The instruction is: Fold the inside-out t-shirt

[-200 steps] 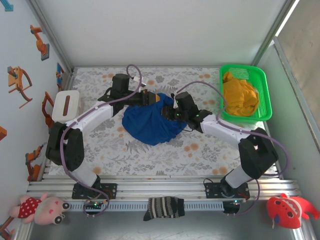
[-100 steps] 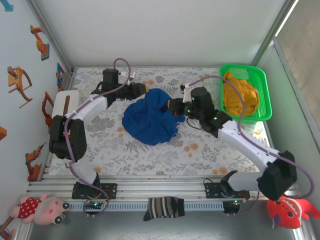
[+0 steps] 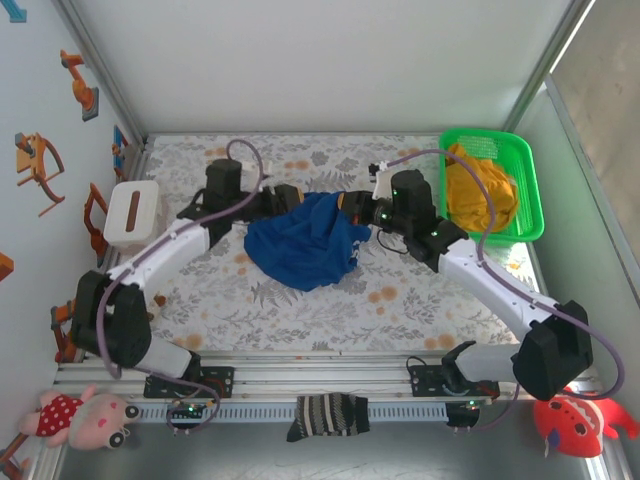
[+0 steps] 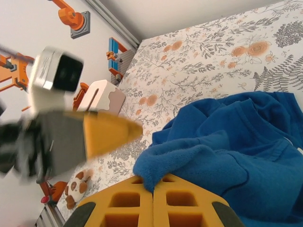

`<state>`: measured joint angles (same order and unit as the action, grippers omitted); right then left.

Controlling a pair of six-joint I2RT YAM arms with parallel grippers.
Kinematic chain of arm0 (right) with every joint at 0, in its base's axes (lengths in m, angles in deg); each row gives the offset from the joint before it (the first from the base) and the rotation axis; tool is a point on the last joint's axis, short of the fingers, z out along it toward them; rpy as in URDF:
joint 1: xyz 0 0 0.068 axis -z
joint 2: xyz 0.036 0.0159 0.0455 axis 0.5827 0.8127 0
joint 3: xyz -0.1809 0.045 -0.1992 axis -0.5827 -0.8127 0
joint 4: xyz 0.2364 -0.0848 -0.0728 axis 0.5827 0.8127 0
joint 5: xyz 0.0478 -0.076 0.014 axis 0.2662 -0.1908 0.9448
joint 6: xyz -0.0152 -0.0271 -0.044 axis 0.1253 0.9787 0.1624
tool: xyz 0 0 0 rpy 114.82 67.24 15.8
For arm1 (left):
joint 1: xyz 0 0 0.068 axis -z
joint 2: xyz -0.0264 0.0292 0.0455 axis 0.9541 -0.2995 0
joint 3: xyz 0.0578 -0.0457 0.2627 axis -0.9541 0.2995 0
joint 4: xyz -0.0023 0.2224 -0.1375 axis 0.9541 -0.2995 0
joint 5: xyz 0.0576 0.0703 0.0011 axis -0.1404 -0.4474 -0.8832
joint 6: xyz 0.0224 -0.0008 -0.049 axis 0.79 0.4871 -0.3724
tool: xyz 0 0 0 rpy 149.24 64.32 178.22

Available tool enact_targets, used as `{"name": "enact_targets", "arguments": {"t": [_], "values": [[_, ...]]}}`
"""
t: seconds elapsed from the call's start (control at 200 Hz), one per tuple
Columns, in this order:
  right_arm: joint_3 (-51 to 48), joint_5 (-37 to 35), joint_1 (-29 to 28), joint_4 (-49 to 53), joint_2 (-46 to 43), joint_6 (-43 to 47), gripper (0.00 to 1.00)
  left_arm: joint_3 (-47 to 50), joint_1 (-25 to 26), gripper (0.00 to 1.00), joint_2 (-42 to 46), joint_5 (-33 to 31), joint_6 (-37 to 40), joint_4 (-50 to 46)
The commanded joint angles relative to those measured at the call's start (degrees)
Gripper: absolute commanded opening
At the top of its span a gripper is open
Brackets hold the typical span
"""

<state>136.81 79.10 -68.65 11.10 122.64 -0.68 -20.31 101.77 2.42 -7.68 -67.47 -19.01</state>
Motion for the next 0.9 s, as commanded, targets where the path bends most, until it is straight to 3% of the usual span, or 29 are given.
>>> {"name": "enact_targets", "arguments": {"t": [0.0,0.115,0.451,0.731,0.891], "values": [[-0.7,1.4,0.3,-4.0,0.3,-2.2,0.00,3.1,7.6,0.60,3.0,-17.3,4.5,-1.6],[-1.2,1.4,0.3,-4.3,0.5,-3.0,0.00,1.2,10.8,0.60,0.8,-22.3,7.0,-2.2],[-1.1,1.8,0.3,-4.3,0.6,-3.9,0.00,-4.8,12.0,0.60,-7.9,-23.6,11.2,-2.8],[-1.0,1.5,0.3,-3.7,0.6,-3.5,0.00,3.4,15.7,0.64,-2.3,-27.5,11.5,4.9],[-0.9,2.0,0.3,-4.1,0.8,-3.8,0.00,1.2,16.4,0.65,-5.8,-27.1,11.8,4.2]]}}
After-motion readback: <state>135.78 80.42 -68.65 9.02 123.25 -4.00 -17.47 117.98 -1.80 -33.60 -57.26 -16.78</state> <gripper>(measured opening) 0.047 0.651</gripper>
